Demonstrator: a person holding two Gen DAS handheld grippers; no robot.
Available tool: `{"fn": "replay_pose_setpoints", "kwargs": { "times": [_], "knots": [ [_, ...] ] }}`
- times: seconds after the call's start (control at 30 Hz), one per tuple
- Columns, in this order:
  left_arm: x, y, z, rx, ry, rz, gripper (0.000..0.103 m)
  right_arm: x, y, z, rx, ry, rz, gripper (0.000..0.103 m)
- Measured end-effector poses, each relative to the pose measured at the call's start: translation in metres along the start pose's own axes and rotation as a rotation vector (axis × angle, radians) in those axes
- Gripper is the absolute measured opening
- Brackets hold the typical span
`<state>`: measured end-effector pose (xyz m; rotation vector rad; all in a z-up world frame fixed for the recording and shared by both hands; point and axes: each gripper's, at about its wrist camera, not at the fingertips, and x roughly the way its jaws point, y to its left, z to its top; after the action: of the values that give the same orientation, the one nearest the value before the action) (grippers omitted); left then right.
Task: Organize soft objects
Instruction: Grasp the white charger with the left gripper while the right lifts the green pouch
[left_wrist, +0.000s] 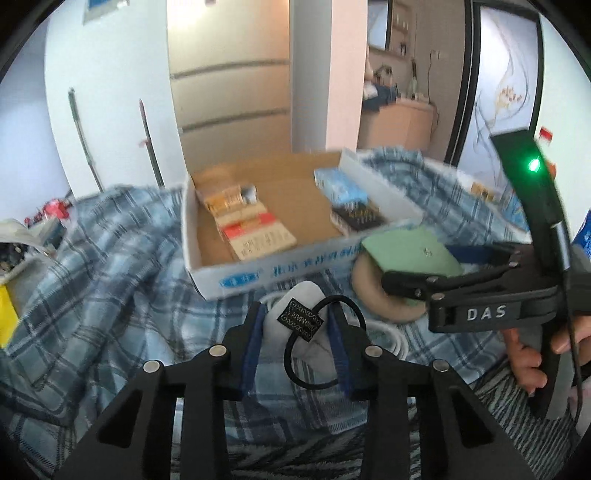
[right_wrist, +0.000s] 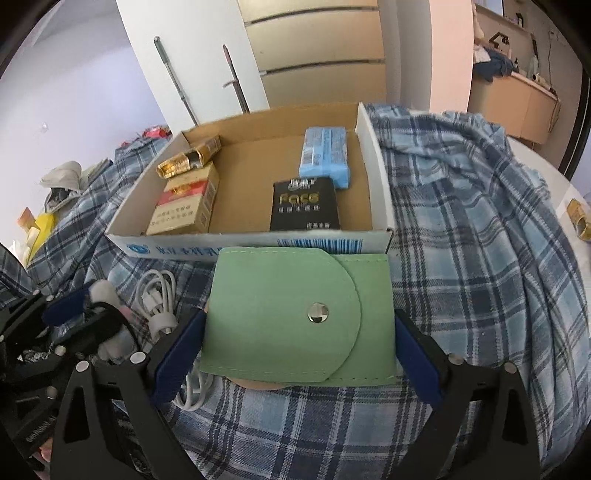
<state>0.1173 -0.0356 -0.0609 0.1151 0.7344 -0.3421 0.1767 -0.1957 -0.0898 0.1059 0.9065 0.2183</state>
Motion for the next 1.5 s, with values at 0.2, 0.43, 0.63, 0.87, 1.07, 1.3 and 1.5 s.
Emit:
{"fn": "replay_pose_setpoints", "kwargs": {
  "times": [0.2,0.43,0.63,0.87,1.07,1.3,1.5],
  "knots": [
    [-0.027,-0.001,0.002,-0.015,-0.158,0.037,0.034,-0.026,0.009,0.000,-0.044,-0.142,0.004,0.097],
    [-0.041,-0.004,0.004,0.004,-0.240,0.058,0.034,-0.045,0.016,-0.001,-0.082,-0.256,-0.004,0.097],
    [-0.042,0.000,0.003,-0.016,-0.242,0.057,0.034,-0.045,0.016,-0.001,-0.082,-0.261,-0.003,0.097],
    [-0.048,-0.005,0.000,0.002,-0.279,0.083,0.034,-0.054,0.018,-0.003,-0.097,-0.303,-0.006,0.097],
    [-0.061,-0.005,-0.002,-0.010,-0.357,0.110,0.034,-0.067,0.024,-0.008,-0.129,-0.386,-0.046,0.097],
    [-0.067,-0.007,-0.003,0.005,-0.394,0.127,0.034,-0.074,0.029,-0.010,-0.153,-0.429,-0.058,0.097],
    [-0.068,-0.008,-0.002,0.002,-0.397,0.126,0.034,-0.073,0.029,-0.008,-0.151,-0.432,-0.061,0.097]
  ]
}}
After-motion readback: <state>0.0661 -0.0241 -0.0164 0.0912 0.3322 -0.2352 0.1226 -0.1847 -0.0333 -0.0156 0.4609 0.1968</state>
